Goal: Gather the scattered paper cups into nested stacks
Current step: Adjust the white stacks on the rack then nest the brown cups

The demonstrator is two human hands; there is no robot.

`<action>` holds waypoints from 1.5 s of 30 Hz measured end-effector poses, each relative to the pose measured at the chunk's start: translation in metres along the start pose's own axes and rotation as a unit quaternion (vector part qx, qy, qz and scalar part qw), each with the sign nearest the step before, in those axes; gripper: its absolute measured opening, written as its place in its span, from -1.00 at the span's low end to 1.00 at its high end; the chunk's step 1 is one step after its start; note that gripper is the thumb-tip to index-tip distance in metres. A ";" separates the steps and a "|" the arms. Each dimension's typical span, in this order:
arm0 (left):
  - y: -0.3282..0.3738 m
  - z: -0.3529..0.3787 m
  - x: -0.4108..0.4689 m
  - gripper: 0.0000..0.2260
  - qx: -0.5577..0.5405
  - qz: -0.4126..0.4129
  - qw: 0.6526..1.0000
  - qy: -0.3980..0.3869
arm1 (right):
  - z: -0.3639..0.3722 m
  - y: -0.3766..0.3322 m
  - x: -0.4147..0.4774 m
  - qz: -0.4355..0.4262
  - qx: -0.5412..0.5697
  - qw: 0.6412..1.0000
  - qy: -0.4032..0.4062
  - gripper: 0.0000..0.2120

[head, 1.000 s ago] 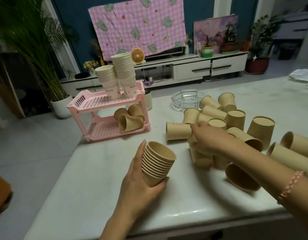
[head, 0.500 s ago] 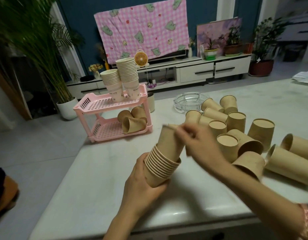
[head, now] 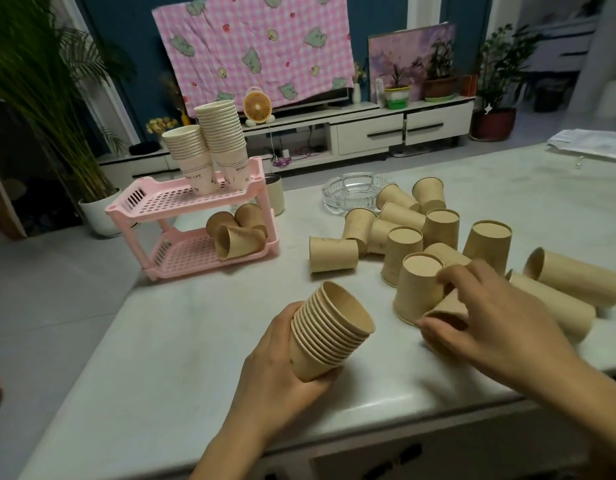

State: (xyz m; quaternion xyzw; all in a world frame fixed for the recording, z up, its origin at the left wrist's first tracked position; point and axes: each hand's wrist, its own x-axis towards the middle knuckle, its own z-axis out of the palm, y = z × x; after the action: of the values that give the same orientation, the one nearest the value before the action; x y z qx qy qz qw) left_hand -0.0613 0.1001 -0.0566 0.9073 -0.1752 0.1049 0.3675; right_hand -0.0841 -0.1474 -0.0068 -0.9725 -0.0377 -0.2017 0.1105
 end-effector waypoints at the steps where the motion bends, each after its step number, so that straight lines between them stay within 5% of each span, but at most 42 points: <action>1: 0.002 0.001 0.000 -0.36 0.005 0.009 1.000 -0.009 | 0.003 0.005 -0.004 0.020 -0.042 0.999 -0.027 -0.46; 5: 0.013 0.011 0.000 -0.33 0.011 0.038 0.998 -0.038 | 0.017 0.021 -0.013 0.012 -0.080 0.995 -0.055 -0.68; 7: 0.016 0.012 0.002 -0.34 0.008 0.044 0.998 -0.049 | 0.010 0.026 -0.015 0.011 -0.054 0.998 0.016 -0.80; 11: 0.013 0.011 0.005 -0.34 -0.002 0.056 0.998 -0.030 | -0.028 0.014 -0.011 0.069 0.247 0.961 0.102 -0.76; 13: 0.013 0.013 0.004 -0.33 -0.001 0.056 0.998 -0.021 | -0.035 0.000 -0.006 0.107 0.416 0.902 0.051 -0.75; 15: 0.012 0.014 0.003 -0.33 -0.006 0.049 0.998 -0.028 | -0.027 -0.014 -0.003 0.117 0.461 0.879 -0.031 -0.76; 22: 0.020 0.011 0.003 -0.35 -0.011 0.068 0.997 -0.027 | -0.013 -0.024 0.006 0.113 0.425 0.897 -0.048 -0.75; 26: 0.014 0.020 -0.003 -0.30 0.061 0.103 0.992 -0.026 | 0.003 -0.042 -0.006 -0.003 0.143 0.983 -0.111 -0.77; 28: 0.015 0.020 -0.002 -0.30 0.073 0.108 0.991 -0.035 | 0.006 -0.036 -0.005 -0.030 0.085 0.991 -0.096 -0.71; 30: 0.018 0.017 -0.001 -0.32 0.049 0.100 0.993 -0.036 | 0.004 -0.021 0.006 -0.010 0.132 0.985 -0.110 -0.58; 32: 0.018 0.015 0.001 -0.33 0.028 0.088 0.995 -0.027 | 0.006 0.001 0.021 0.034 0.221 0.974 -0.041 -0.52; 34: 0.015 0.014 0.004 -0.34 0.034 0.081 0.996 -0.024 | 0.017 0.017 0.034 0.038 0.146 0.988 0.027 -0.35; 37: 0.009 0.014 0.007 -0.34 0.018 0.062 0.998 -0.023 | 0.040 0.020 0.043 0.046 0.054 0.997 -0.038 -0.01; 45: 0.000 0.009 0.014 -0.37 0.019 0.054 0.998 -0.004 | 0.079 -0.003 0.031 -0.022 0.118 0.992 -0.029 -0.27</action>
State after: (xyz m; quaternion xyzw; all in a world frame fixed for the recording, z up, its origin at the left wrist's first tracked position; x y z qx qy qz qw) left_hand -0.0484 0.0904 -0.0584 0.9039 -0.2231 0.1236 0.3435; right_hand -0.0258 -0.1252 -0.0646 -0.9570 -0.0857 -0.1701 0.2189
